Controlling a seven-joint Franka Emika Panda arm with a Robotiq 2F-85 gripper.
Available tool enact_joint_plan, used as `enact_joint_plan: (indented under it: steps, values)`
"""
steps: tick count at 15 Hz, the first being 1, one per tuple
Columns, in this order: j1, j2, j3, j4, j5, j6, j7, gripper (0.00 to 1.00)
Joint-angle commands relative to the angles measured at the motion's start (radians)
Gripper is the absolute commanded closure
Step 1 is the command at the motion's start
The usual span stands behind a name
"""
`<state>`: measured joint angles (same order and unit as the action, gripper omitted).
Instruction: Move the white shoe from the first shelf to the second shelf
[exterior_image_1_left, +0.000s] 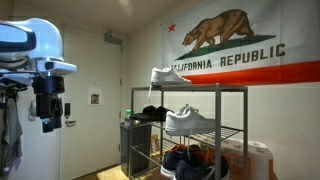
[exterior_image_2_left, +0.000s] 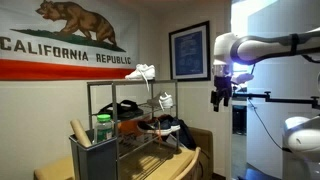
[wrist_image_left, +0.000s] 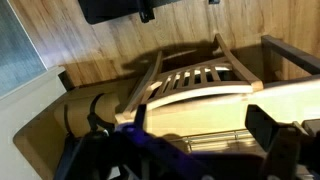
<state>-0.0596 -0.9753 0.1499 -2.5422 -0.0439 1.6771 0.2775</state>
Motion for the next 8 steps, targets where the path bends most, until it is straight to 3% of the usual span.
enact_joint_plan:
  steps: [1,8]
  values:
    - [0.005,0.002,-0.004,0.003,-0.003,-0.003,0.003,0.0]
    - [0.002,0.041,-0.004,0.016,-0.008,0.038,0.0,0.0]
